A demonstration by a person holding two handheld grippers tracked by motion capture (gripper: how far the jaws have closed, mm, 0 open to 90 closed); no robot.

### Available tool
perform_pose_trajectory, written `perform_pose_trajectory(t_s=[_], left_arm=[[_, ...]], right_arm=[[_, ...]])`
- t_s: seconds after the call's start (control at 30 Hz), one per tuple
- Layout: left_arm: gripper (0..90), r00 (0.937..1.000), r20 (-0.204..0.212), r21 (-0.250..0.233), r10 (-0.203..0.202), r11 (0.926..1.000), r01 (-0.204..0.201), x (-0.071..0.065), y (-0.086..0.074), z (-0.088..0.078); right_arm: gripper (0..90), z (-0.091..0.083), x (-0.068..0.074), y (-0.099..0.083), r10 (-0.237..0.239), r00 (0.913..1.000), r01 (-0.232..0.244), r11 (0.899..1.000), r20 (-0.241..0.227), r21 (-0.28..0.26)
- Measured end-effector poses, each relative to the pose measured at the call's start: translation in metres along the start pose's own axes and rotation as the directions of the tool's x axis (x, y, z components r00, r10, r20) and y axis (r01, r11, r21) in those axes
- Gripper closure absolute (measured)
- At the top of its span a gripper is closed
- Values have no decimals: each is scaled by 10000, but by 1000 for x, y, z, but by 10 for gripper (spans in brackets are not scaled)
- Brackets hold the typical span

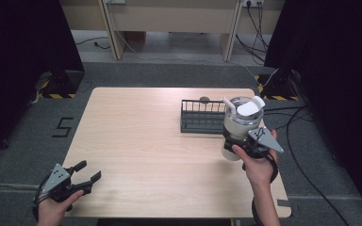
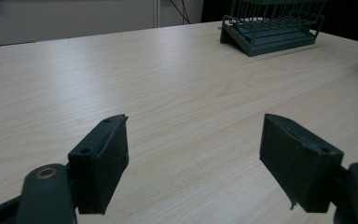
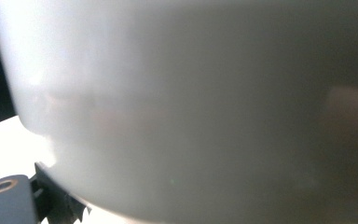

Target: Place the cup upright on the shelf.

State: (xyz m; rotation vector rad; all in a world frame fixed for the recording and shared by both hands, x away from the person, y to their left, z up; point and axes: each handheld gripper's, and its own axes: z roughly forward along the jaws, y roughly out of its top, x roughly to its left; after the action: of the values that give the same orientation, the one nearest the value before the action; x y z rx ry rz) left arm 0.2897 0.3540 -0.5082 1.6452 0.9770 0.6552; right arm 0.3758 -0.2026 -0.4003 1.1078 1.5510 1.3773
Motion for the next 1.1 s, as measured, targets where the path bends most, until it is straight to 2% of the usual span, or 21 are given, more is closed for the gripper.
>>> perform_pose_trajectory(t_s=[0.07,1.1], left_arm=[[230,10000,0,4,6,10000,-6,0,0,0],[231,10000,47,-95,-34,9999,35,0,0,0]], right_arm=[[96,5,-1,5,-111,9999,111,9999,41,-49],[96,50,-1,35,-96,9999,99,9996,133,-250]])
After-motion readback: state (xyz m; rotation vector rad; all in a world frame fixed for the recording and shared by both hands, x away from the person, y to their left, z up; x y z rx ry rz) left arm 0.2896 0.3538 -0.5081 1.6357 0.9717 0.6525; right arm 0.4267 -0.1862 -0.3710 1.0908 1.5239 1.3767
